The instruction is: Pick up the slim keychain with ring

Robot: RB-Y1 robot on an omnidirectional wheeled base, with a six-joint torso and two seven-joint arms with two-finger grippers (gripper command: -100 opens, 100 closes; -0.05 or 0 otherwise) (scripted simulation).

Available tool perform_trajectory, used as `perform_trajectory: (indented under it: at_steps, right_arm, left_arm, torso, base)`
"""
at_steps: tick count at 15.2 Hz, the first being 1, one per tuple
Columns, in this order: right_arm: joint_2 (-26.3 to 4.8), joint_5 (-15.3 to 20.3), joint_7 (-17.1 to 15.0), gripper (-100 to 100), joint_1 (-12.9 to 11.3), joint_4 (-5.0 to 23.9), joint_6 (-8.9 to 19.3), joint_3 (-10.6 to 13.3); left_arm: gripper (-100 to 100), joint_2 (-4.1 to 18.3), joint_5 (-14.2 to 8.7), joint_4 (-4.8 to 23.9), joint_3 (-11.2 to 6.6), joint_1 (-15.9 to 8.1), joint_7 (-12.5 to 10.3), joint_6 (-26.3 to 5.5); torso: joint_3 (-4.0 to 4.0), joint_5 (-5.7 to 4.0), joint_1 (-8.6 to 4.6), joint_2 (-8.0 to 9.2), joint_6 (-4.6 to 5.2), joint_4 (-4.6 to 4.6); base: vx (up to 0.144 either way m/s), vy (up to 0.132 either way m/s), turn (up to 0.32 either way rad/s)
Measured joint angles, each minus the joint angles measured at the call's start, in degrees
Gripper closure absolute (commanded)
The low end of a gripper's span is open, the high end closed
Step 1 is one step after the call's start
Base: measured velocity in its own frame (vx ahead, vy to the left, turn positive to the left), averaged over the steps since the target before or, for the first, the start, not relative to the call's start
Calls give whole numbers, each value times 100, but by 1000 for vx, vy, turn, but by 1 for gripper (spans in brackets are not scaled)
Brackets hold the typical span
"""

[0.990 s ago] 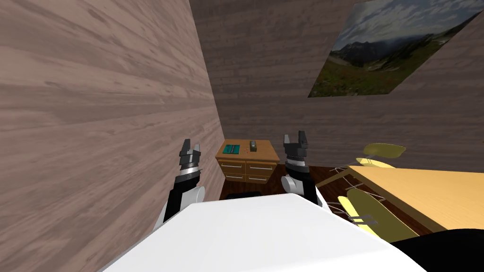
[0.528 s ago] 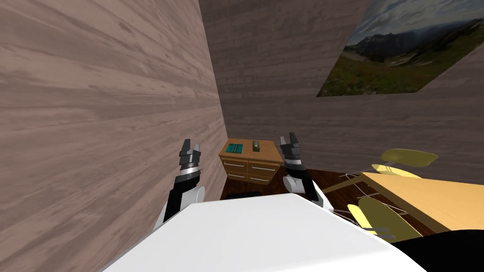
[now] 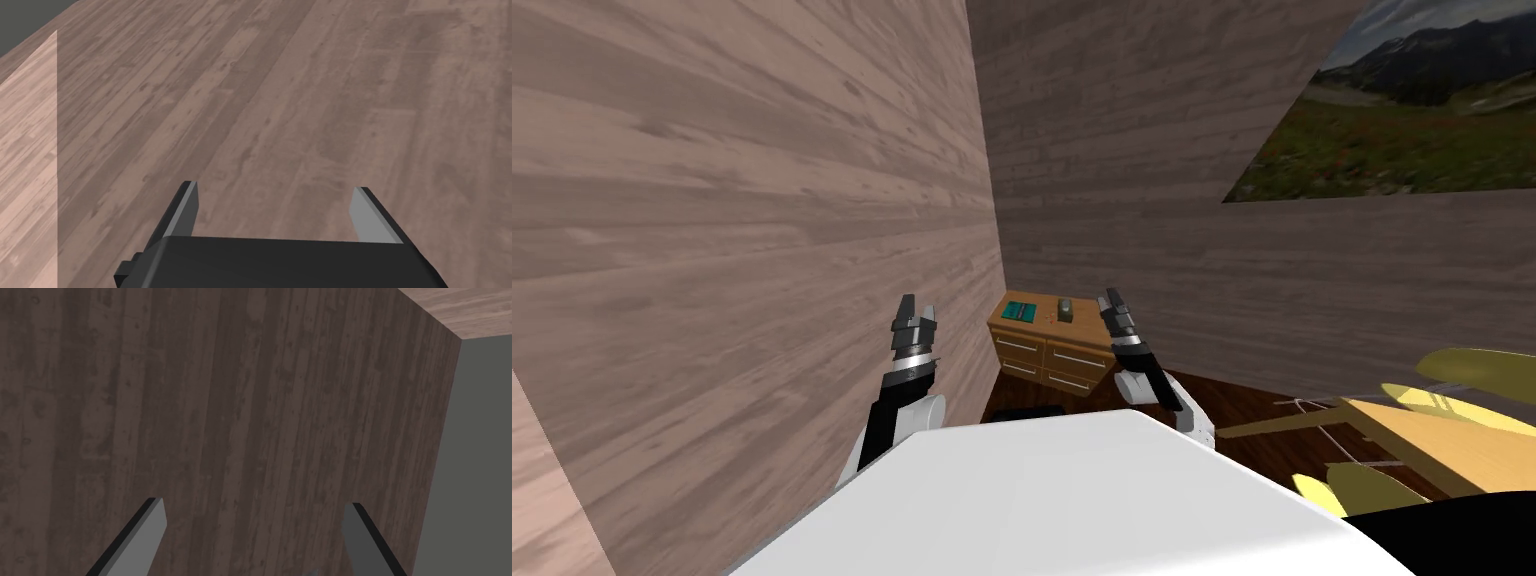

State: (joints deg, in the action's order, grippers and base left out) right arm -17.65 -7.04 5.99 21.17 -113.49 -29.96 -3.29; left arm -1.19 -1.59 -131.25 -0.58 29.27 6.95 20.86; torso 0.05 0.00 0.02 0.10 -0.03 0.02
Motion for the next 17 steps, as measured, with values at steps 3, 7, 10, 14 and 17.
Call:
perform_trajectory:
  at_steps: [3, 7, 10, 14, 17]
  right_arm:
    - [-242, -21, 151, -100, -95, 290, 210, 35]
    - [-479, -46, 294, -100, -244, 774, 375, 62]
    - [-636, -61, 430, -100, -329, 1101, 534, 91]
    - [-908, -117, 537, -100, -446, 1461, 761, 78]
    - [-1045, -134, 642, -100, -557, 1785, 892, 100]
  left_arm:
    - [0, 0, 0, 0, 0, 0, 0, 0]
    - [0, 0, 0, 0, 0, 0, 0, 0]
    - [0, 0, 0, 0, -1, 1, 0, 0]
    - [0, 0, 0, 0, 0, 0, 0, 0]
    - [0, 0, 0, 0, 0, 0, 0, 0]
  torso:
    - [1, 1, 1, 1, -2, 1]
    - [0, 0, -1, 0, 0, 0]
    - [0, 0, 0, -1, 4, 0]
    - [0, 1, 0, -1, -3, 1]
    - [0, 0, 0, -1, -1, 0]
  base:
    - [-31, 14, 230]
    - [-28, 12, 208]
    - [-25, 15, 167]
    - [-26, 15, 228]
    - [-25, 13, 179]
